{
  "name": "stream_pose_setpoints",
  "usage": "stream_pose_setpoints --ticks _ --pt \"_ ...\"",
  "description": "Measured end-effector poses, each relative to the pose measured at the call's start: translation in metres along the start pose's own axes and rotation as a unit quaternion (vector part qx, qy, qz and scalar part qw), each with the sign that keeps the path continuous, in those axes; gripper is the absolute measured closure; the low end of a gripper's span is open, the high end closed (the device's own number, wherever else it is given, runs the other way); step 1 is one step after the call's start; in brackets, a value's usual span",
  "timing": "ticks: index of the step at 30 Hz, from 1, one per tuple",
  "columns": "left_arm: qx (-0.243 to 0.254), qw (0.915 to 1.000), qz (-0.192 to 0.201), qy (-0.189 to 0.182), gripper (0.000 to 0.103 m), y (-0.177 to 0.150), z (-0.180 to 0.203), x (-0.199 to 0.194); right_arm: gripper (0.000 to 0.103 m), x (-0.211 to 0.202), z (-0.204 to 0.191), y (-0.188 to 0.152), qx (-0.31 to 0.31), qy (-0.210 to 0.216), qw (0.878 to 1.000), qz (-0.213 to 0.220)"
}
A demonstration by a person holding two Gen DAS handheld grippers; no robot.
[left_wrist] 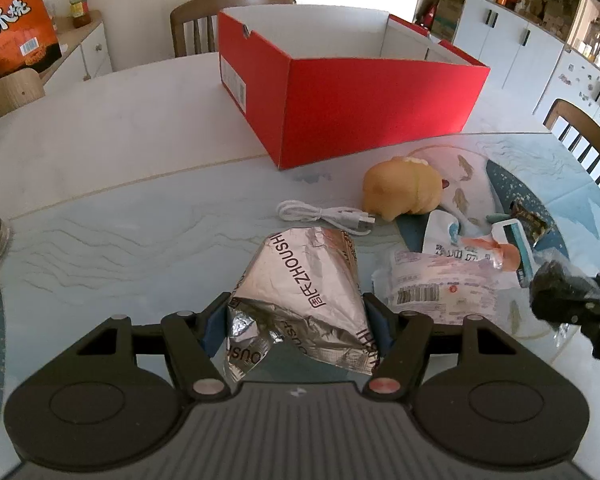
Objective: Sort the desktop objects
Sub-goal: 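Lift both held bags and carry them over the red box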
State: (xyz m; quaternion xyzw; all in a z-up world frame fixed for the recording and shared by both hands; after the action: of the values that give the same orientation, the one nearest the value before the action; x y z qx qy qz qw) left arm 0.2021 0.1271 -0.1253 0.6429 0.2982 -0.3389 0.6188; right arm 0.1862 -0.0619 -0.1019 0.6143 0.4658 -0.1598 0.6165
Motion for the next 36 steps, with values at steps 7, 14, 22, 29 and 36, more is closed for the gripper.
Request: stream_pose_setpoints --ticks 7,14,22,29,36 --pt "-0.003 1.0000 0.007 0.003 0.035 0.008 0.003 -0.015 0.076 -0.013 0.004 0.013 -0.007 0.001 1.000 0.014" --pt "-0.002 0.9999 0.007 0.010 0.035 0.019 0.010 -0.027 0.076 -0.021 0.006 0.029 -0.010 0.010 1.000 0.022" --pt "-0.003 0.9996 0.024 0.013 0.035 0.042 0.018 -0.047 0.076 -0.035 0.009 0.057 -0.023 0.023 0.999 0.034" --pt "0.002 0.9991 0.039 0.016 0.035 0.062 0.022 -0.059 0.076 -0.045 0.011 0.083 -0.038 0.032 0.998 0.049" --pt "0.010 0.9982 0.055 0.019 0.035 0.081 0.031 -0.067 0.076 -0.050 0.011 0.107 -0.058 0.038 0.996 0.063"
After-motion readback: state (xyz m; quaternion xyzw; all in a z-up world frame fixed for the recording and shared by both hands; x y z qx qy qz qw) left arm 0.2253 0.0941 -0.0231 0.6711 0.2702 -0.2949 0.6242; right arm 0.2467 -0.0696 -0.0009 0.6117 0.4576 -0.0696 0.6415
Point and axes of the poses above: each gripper's, at about its wrist camera, not at the fingertips, and x roughly the way its jaws point, z to its right, y to its top, the point moved 3 cm from there along x, roughly the way its jaws point, and after that the axes turned 6 degrees about y, right-handed, at the moved point
